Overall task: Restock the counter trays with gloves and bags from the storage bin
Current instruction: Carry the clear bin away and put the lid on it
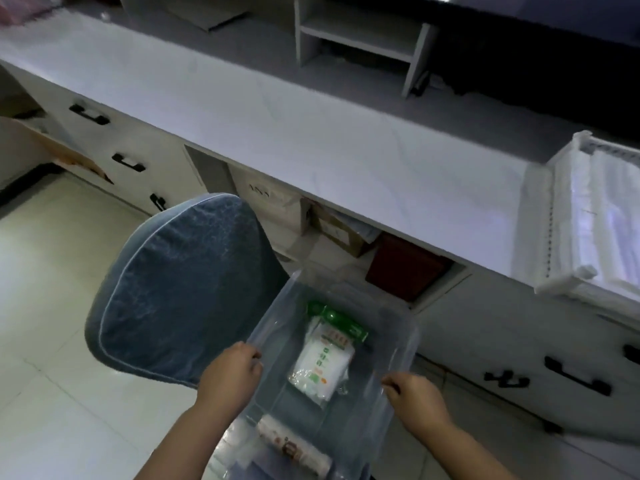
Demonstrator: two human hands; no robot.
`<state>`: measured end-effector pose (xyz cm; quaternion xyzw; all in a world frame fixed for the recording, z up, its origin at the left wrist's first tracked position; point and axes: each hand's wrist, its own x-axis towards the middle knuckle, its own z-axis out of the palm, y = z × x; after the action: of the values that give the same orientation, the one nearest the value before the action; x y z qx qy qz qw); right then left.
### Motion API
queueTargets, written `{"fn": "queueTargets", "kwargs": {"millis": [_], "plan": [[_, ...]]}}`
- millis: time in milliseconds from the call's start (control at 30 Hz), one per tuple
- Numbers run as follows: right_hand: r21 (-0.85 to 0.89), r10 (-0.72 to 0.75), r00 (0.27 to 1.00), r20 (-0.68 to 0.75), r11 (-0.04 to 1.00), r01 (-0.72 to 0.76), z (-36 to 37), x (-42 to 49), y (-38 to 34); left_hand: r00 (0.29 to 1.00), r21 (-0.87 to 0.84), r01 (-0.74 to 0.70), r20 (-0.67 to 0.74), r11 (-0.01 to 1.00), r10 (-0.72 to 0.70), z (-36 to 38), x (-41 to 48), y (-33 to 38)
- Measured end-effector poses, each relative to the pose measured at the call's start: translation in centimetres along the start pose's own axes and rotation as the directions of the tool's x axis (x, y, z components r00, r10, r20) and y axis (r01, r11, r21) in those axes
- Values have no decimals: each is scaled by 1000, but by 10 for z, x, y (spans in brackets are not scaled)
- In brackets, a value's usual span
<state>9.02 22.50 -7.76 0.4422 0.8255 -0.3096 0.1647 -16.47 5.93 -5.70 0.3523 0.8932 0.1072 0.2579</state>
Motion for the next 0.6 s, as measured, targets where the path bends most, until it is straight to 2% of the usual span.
{"fn": "queueTargets", "kwargs": {"millis": [100, 200, 300, 367, 500, 600], "plan": [[98, 166, 985, -49, 982, -161, 22, -10, -1, 992, 52, -77, 108, 996, 72, 6, 32, -11], [176, 342, 939, -44, 928, -329, 48, -20, -6, 977, 108, -137, 178, 985, 116, 13, 59, -23], [209, 497, 868, 4, 848, -487, 77, -22, -11, 960, 176, -131, 268, 976, 80, 21, 79, -34], [289, 588, 809, 18, 771, -567, 93, -20, -17, 943, 151, -90, 331, 984, 35, 27, 87, -36], [524, 695, 719, 15, 607, -598, 116, -15, -30, 936, 114, -62, 351, 991, 18, 31, 97, -36], [604, 757, 652, 37, 503, -618, 119, -14, -27, 941, 130, -73, 338, 989, 25, 33, 98, -32]]}}
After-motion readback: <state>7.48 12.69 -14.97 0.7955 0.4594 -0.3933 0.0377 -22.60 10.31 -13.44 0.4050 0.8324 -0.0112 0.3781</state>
